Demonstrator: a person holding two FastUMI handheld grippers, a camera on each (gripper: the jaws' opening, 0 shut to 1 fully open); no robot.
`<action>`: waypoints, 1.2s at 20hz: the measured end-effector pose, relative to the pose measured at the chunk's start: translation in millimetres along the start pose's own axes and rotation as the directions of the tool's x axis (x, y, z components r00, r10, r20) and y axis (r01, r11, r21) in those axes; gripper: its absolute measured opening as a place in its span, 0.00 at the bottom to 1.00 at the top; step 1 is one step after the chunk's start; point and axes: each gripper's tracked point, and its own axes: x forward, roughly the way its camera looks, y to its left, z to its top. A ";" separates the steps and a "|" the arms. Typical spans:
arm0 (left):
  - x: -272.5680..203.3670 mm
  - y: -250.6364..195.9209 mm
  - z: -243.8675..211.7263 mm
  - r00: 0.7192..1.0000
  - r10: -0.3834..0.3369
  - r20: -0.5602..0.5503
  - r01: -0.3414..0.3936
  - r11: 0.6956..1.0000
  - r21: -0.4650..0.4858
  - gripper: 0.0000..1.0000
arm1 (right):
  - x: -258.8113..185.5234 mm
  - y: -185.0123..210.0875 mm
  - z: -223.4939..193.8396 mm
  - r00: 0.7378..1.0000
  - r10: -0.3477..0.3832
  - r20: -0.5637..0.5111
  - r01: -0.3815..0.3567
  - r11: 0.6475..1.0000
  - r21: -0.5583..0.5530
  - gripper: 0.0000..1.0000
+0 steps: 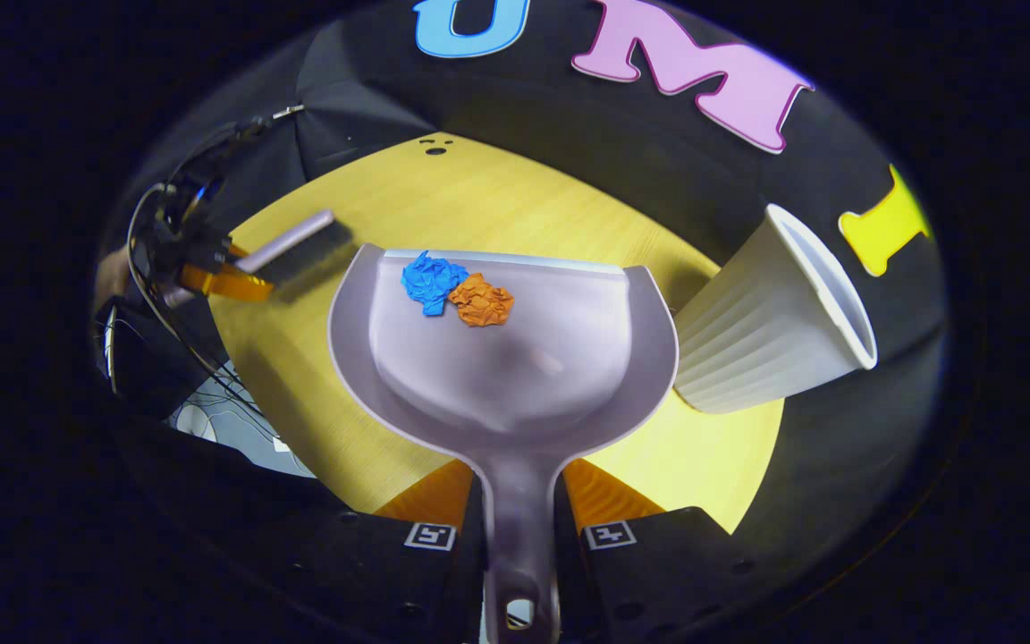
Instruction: Pick up the small broom and dustpan from the desktop, sweep the trash into the dustpan with the broom, and then empty the trash into the garbage bin.
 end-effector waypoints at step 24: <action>-25.4 29.4 -8.5 0.993 0.111 0.040 -0.093 0.945 -0.314 0.30 | -60.7 -147.4 57.9 0.990 -0.091 0.109 0.056 0.956 0.289 0.37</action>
